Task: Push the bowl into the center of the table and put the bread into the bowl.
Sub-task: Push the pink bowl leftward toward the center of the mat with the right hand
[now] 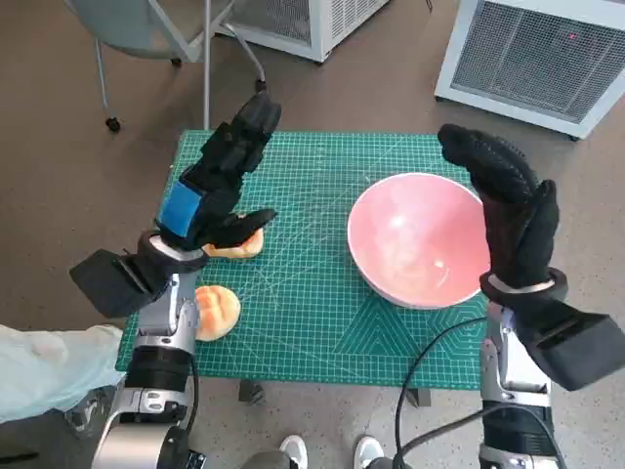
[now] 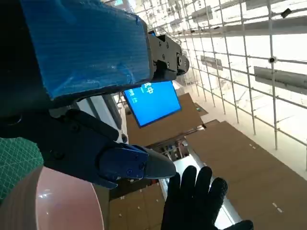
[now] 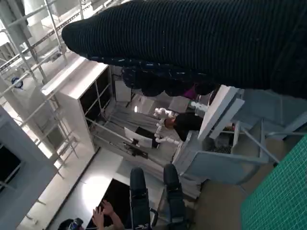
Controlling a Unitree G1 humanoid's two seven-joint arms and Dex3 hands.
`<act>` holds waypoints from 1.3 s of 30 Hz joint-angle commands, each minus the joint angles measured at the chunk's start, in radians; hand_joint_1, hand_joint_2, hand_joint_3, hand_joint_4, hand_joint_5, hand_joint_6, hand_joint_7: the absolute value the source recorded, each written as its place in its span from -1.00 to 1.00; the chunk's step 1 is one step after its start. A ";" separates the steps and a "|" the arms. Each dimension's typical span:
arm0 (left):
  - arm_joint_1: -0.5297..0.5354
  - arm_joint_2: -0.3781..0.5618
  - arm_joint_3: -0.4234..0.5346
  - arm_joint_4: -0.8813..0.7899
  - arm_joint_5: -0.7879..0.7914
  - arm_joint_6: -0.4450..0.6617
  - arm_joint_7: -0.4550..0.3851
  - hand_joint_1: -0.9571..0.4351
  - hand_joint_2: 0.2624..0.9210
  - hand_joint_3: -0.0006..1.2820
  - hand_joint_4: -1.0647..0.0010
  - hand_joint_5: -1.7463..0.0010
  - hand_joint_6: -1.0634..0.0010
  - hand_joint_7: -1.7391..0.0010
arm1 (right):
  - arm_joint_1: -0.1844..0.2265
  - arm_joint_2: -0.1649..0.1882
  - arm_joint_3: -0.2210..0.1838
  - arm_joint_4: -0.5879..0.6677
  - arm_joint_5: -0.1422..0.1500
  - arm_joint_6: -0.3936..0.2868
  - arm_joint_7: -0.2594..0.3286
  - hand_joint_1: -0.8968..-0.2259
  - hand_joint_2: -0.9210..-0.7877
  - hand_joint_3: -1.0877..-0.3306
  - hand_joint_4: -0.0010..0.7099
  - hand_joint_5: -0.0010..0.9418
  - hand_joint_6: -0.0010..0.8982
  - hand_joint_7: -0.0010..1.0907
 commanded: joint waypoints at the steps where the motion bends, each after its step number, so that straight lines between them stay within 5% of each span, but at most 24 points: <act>1: 0.004 -0.001 -0.001 -0.008 0.008 -0.008 -0.001 -0.62 1.00 -0.67 0.85 1.00 0.62 0.99 | 0.023 -0.004 -0.012 0.042 0.010 -0.018 0.002 -0.50 -1.00 -0.16 -0.72 -1.00 -1.00 -0.15; 9: 0.013 0.002 0.000 -0.014 0.013 -0.013 0.003 -0.63 1.00 -0.67 0.85 1.00 0.62 0.99 | 0.015 -0.067 -0.081 0.122 0.024 -0.080 0.003 -0.50 -1.00 -0.18 -0.74 -1.00 -1.00 -0.17; 17: 0.019 0.011 0.004 -0.015 0.013 -0.023 0.000 -0.63 1.00 -0.67 0.85 1.00 0.62 0.99 | -0.027 -0.102 -0.170 0.377 -0.071 -0.217 -0.154 -0.46 -1.00 -0.29 -0.73 -0.99 -1.00 -0.17; 23: 0.021 0.018 0.010 -0.006 0.011 -0.034 -0.004 -0.63 1.00 -0.67 0.85 1.00 0.62 0.99 | -0.088 -0.118 -0.206 0.681 -0.113 -0.288 -0.287 -0.35 -1.00 -0.40 -0.67 -0.98 -1.00 -0.21; 31: 0.029 0.028 0.012 -0.013 0.014 -0.034 -0.001 -0.63 1.00 -0.67 0.84 1.00 0.61 0.99 | -0.150 -0.074 -0.236 0.877 -0.013 -0.242 -0.202 -0.20 -1.00 -0.49 -0.72 -1.00 -1.00 -0.45; 39: 0.042 0.043 0.017 -0.029 0.017 -0.030 0.002 -0.62 1.00 -0.67 0.87 1.00 0.62 0.99 | -0.206 -0.042 -0.241 1.000 -0.010 -0.184 -0.208 -0.10 -1.00 -0.57 -0.76 -1.00 -1.00 -0.50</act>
